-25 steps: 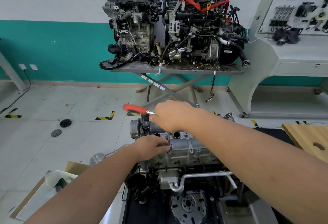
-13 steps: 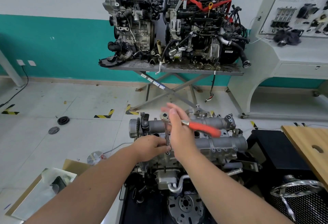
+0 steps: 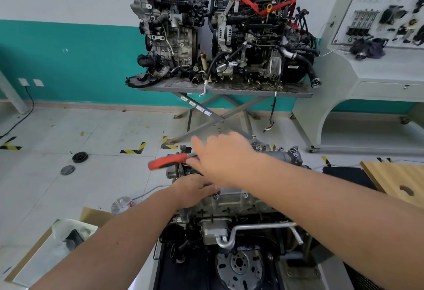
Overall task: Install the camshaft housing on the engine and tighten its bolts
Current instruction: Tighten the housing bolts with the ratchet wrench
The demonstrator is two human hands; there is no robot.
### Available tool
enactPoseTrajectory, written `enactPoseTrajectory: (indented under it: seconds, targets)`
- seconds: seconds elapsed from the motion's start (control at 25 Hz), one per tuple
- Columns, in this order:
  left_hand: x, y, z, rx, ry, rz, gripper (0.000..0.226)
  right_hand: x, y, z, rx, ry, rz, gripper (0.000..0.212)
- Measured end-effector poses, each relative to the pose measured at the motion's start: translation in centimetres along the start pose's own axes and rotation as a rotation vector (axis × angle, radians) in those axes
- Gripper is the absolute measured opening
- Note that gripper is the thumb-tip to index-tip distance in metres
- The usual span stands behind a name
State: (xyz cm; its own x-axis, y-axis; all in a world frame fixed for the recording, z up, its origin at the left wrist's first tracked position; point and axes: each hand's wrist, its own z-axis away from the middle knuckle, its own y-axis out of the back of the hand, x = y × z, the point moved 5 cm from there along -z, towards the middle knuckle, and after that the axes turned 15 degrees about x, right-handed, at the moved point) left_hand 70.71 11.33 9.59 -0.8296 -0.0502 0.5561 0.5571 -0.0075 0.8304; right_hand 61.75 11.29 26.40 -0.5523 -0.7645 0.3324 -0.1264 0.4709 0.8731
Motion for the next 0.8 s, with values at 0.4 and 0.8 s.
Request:
enactPoseTrajectory:
  seconds: [0.4,0.8]
  targets:
    - [1.2,0.5,0.1,0.028,-0.066,-0.040,0.033,1.8,-5.2,2.5,0.155,-1.426,-2.317,0.020]
    - [0.4,-0.1,-0.2,0.046,-0.120,-0.136,0.023,0.0,-2.6,4.5,0.883,-0.215,-0.612,0.036]
